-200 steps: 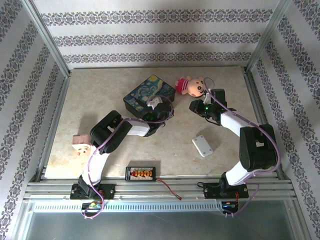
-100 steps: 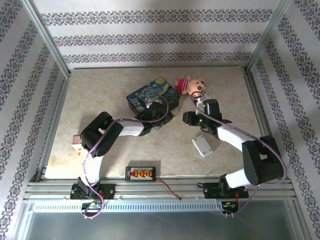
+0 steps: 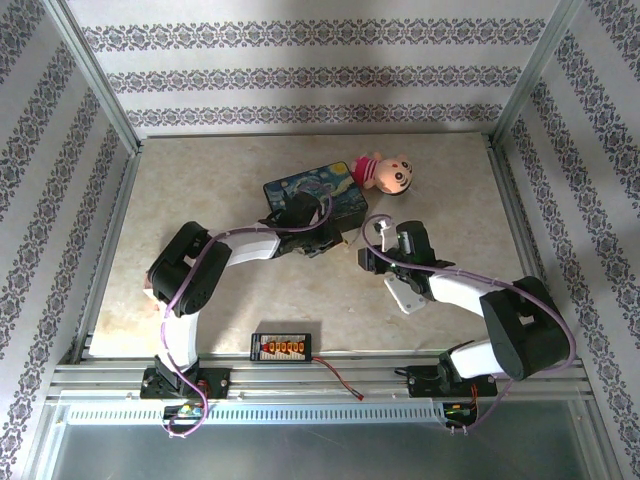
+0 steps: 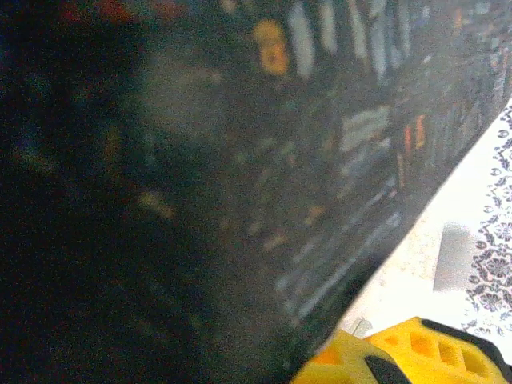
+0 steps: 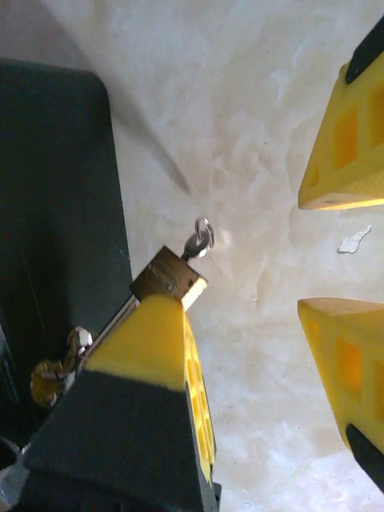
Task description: Unlock a padlock with a key
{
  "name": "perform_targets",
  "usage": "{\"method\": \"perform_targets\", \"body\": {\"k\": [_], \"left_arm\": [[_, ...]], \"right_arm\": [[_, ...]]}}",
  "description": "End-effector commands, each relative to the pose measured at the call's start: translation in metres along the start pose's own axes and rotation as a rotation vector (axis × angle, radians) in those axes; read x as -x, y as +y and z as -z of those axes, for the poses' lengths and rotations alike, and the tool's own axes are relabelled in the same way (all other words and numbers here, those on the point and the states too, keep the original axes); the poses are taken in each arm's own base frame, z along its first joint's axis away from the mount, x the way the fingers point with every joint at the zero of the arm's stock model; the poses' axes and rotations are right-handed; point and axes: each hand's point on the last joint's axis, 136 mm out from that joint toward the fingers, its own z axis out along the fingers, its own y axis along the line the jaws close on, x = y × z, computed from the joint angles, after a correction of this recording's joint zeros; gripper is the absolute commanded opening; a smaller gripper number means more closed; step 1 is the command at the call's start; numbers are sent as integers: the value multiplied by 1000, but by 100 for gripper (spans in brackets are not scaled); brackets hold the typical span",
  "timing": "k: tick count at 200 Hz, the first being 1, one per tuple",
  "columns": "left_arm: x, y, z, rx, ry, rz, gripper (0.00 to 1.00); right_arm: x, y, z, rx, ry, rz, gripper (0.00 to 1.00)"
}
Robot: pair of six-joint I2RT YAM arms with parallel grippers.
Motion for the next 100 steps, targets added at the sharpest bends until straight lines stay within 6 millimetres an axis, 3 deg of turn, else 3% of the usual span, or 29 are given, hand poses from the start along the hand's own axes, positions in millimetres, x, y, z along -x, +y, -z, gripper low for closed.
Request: {"method": "perform_targets", "body": {"k": [1, 9, 25, 72, 85, 100], "left_arm": [[-76, 35, 4, 79, 371, 280, 0], [-76, 37, 3, 84, 370, 285, 0], [-76, 46, 2, 111, 352, 297, 2], [-64, 67, -7, 155, 242, 305, 46], [-60, 71, -7, 178, 202, 300, 54], [-58, 77, -7, 219, 155, 291, 55]], "right_arm": [[23, -15, -7, -77, -40, -88, 25], [23, -21, -13, -102, -20, -117, 19], [24, -28, -25, -115, -9, -168, 18], [25, -28, -43, -100, 14, -216, 17], [27, -27, -41, -100, 6, -211, 17], [30, -28, -37, -106, -1, -206, 17]]}}
